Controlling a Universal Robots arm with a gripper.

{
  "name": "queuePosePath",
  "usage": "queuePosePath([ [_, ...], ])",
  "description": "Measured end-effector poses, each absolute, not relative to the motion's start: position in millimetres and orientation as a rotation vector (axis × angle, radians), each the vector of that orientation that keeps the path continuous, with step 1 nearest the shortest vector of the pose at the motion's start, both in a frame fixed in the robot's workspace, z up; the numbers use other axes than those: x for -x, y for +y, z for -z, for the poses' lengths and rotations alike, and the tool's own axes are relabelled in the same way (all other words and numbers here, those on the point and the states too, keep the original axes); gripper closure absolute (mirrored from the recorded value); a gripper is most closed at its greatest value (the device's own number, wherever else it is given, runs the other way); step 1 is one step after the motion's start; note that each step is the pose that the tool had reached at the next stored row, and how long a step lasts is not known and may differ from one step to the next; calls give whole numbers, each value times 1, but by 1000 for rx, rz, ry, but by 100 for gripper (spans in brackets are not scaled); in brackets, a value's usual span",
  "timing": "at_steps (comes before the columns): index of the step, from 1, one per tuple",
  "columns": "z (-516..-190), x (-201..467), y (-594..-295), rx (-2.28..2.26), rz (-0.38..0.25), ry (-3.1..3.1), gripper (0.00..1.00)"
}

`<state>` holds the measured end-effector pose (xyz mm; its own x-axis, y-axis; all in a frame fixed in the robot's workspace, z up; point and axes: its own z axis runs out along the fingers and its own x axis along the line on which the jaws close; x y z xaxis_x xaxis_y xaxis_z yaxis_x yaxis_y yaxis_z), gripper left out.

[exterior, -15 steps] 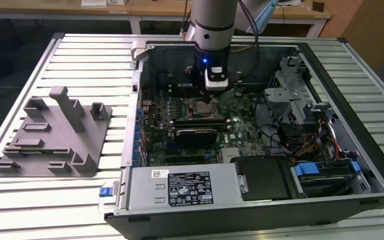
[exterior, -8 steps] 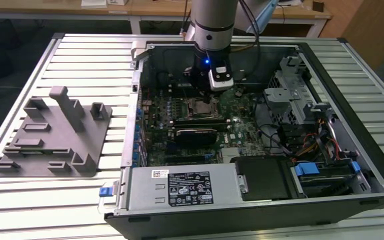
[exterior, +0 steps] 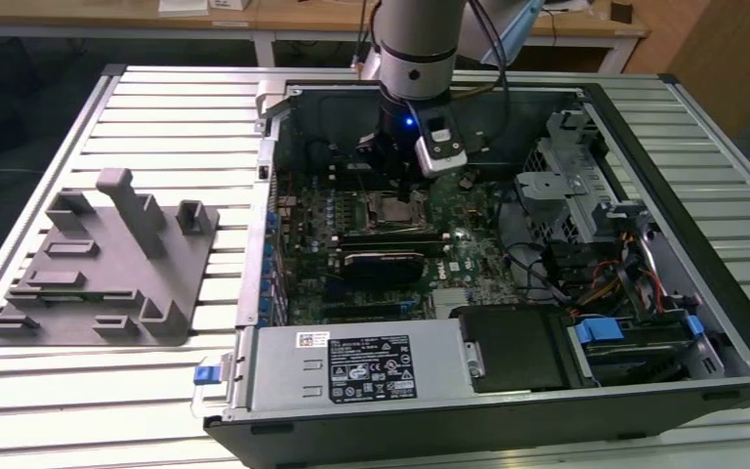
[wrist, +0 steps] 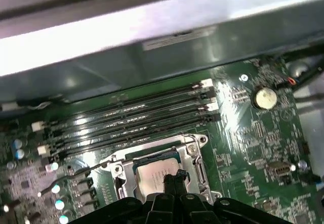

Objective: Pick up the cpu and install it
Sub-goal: 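Close the cpu cover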

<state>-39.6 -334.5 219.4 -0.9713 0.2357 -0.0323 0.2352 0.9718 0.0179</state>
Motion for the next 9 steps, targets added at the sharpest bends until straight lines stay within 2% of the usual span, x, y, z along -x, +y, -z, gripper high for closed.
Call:
queuePosePath([
  [9,-217,40,-334,-104,-26,3107,89],
])
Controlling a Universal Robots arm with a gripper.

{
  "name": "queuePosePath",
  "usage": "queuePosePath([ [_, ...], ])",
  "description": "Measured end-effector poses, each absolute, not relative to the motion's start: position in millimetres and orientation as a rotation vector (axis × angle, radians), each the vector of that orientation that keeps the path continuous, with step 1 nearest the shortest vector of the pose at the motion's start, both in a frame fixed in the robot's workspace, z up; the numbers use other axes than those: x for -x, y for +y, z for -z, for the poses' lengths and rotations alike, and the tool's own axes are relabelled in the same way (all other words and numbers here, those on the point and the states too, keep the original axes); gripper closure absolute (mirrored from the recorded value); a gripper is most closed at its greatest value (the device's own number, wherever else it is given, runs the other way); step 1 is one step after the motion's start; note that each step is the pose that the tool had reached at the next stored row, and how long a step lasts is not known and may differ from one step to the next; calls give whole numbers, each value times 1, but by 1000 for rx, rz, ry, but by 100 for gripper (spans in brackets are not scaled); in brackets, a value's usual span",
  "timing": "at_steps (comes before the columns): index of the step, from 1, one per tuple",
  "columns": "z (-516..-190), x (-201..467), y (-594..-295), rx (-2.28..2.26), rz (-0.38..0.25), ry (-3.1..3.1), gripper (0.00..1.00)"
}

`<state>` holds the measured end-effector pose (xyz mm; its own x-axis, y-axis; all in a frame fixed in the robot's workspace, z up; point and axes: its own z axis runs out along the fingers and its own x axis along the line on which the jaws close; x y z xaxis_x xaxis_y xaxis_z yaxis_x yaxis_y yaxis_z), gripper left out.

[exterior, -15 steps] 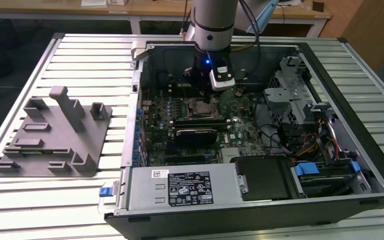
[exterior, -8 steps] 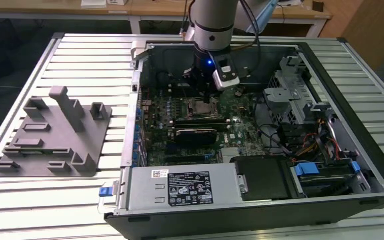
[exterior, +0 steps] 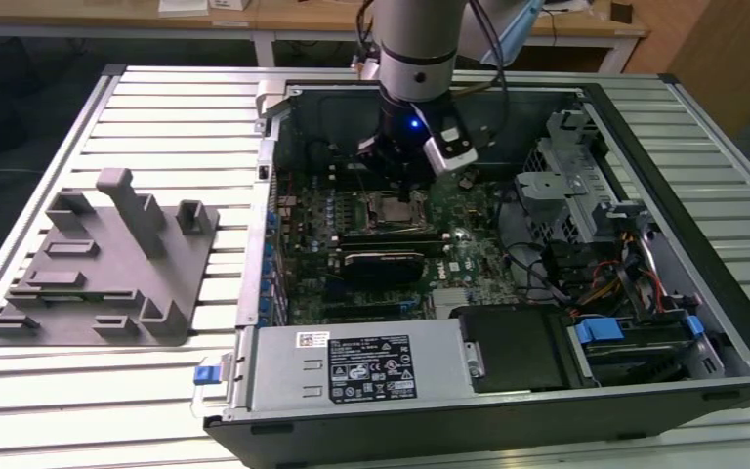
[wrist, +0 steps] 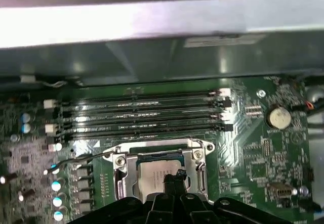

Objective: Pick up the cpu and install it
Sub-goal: 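Close the cpu cover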

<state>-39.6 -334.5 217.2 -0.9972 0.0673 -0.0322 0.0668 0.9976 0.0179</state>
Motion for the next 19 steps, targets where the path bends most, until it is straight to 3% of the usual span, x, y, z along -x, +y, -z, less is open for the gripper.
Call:
queuePosePath([
  [19,-213,61,-340,-33,2,3109,89],
])
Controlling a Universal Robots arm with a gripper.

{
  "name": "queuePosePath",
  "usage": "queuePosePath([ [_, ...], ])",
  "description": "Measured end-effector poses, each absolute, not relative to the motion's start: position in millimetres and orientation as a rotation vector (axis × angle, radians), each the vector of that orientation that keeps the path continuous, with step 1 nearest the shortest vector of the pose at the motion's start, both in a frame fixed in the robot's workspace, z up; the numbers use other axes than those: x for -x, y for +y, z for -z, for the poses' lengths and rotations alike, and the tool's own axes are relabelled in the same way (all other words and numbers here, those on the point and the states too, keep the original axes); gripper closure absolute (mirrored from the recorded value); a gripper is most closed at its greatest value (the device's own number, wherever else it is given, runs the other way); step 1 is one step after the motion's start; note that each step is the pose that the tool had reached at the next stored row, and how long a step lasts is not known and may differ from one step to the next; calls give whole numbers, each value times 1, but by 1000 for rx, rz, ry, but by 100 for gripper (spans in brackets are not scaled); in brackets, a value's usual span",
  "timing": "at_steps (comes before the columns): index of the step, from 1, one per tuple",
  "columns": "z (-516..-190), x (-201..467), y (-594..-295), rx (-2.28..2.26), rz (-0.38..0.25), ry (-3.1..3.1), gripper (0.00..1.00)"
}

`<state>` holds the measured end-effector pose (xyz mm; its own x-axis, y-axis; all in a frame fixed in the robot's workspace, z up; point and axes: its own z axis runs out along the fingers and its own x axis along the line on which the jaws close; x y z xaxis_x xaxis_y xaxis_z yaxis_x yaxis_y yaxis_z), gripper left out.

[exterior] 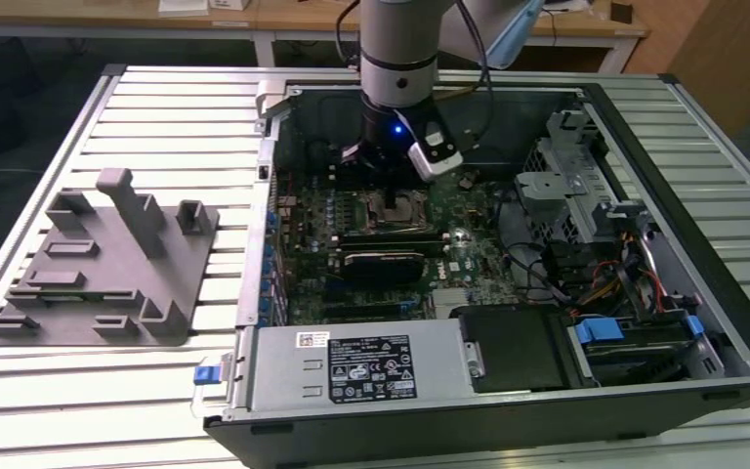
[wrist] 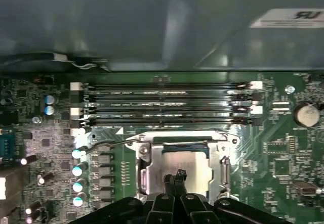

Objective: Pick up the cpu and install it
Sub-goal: 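Close the cpu cover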

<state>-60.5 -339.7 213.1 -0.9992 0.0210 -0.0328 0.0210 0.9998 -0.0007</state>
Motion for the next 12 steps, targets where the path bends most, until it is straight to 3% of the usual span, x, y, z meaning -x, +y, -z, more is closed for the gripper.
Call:
queuePosePath([
  [12,-206,75,-340,-27,1,3109,89],
])
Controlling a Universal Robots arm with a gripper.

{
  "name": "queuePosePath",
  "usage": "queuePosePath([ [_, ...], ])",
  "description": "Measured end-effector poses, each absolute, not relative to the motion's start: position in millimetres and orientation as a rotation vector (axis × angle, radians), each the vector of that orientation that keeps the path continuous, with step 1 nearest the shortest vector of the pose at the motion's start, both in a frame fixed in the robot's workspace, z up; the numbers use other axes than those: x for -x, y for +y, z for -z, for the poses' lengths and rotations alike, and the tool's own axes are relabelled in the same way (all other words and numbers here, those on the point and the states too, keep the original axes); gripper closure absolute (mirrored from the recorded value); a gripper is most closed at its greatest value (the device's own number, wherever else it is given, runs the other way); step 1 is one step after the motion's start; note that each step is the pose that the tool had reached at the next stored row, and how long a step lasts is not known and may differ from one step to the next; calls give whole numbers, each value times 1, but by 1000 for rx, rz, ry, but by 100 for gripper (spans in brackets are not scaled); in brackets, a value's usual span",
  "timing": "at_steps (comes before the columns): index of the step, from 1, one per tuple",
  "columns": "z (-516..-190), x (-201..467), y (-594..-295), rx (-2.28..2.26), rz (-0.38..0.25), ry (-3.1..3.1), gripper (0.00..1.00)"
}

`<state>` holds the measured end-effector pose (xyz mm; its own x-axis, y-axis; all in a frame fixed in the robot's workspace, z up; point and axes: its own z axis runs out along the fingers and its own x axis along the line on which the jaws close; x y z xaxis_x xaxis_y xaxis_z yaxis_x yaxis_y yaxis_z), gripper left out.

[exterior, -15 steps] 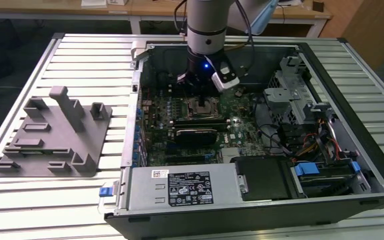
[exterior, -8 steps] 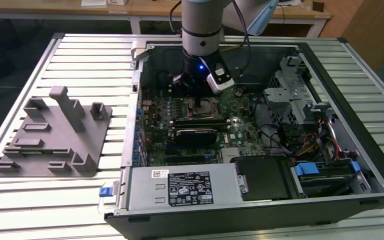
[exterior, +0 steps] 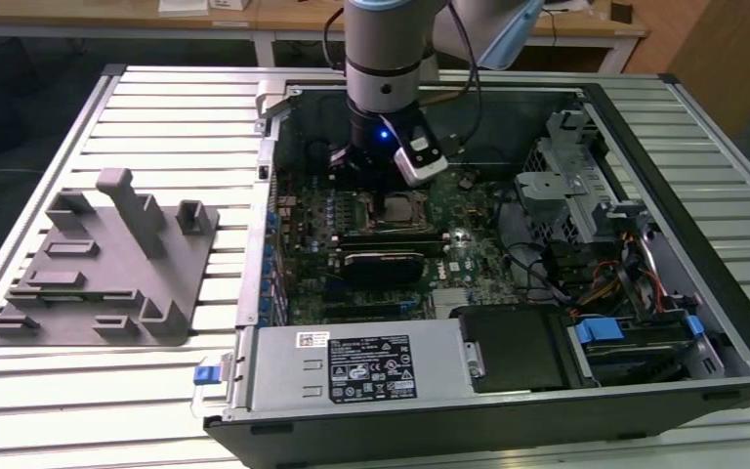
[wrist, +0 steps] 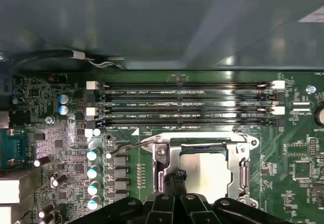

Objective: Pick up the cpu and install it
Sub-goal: 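Close the cpu cover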

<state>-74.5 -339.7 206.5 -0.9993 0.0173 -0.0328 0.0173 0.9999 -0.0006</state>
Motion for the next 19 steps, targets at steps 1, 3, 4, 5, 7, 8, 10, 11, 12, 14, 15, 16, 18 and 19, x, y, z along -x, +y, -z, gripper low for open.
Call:
queuePosePath([
  [1,-206,75,-340,-26,1,3109,89],
  [3,-205,75,-340,-24,2,3109,89],
  [4,-205,75,-340,-24,2,3109,89],
  [5,-205,75,-340,-24,2,3109,89],
  [7,-205,75,-340,-24,2,3109,89],
  [8,-205,75,-340,-24,2,3109,89],
  [10,-204,75,-340,-23,1,3108,89],
  [11,-204,75,-340,-22,1,3109,89],
  [12,-203,76,-340,-20,1,3109,89],
  [14,-203,76,-340,-10,1,3109,89],
  [15,-203,76,-340,-6,1,3109,89],
  [16,-203,77,-340,-2,1,3109,89],
  [18,-202,78,-340,3,1,3109,89],
  [19,-202,78,-340,6,1,3109,89],
])
